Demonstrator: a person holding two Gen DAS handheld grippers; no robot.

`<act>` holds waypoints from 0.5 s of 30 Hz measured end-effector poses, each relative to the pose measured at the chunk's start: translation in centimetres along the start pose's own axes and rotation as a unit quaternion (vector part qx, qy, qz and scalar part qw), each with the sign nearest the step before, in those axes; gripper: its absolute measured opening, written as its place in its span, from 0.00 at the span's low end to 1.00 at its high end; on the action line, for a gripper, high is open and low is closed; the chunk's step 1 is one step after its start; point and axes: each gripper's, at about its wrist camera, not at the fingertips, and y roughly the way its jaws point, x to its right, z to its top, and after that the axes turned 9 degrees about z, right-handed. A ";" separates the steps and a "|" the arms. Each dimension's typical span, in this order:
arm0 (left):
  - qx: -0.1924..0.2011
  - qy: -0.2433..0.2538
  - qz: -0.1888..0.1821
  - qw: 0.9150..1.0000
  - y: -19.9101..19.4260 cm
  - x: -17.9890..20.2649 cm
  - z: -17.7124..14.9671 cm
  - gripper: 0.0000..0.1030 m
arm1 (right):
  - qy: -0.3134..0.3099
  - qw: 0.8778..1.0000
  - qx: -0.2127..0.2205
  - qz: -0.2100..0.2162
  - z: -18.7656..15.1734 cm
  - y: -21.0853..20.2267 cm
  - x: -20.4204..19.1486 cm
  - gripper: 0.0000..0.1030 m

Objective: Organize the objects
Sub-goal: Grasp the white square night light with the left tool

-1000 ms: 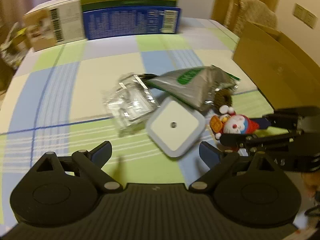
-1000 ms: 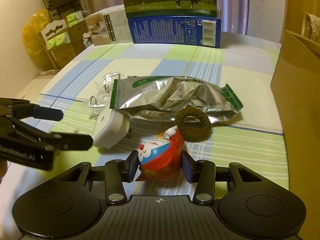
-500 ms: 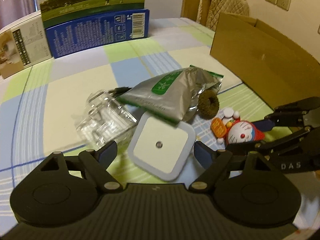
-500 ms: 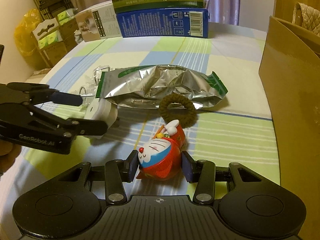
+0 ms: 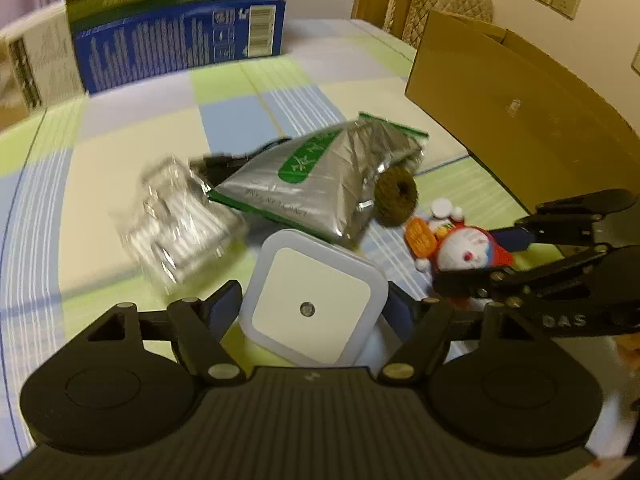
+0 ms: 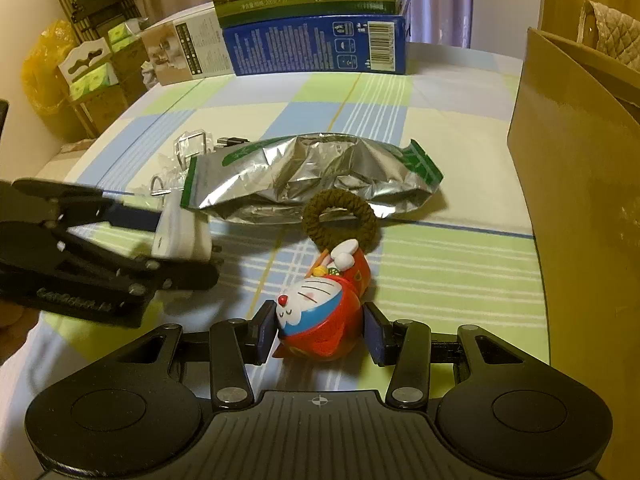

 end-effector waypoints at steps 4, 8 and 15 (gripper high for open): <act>-0.027 -0.025 0.000 0.999 -0.9 1.1 -1.8 0.65 | 0.001 1.000 -0.001 0.001 -0.6 -0.7 0.1 0.41; -0.019 0.010 0.022 1.000 -1.5 2.6 -2.7 0.65 | -0.001 1.000 0.000 -0.002 -1.4 -1.4 0.1 0.41; 0.015 -0.046 0.044 0.998 -1.9 2.1 -2.2 0.66 | 0.009 1.000 0.008 -0.008 -2.0 -1.7 0.0 0.41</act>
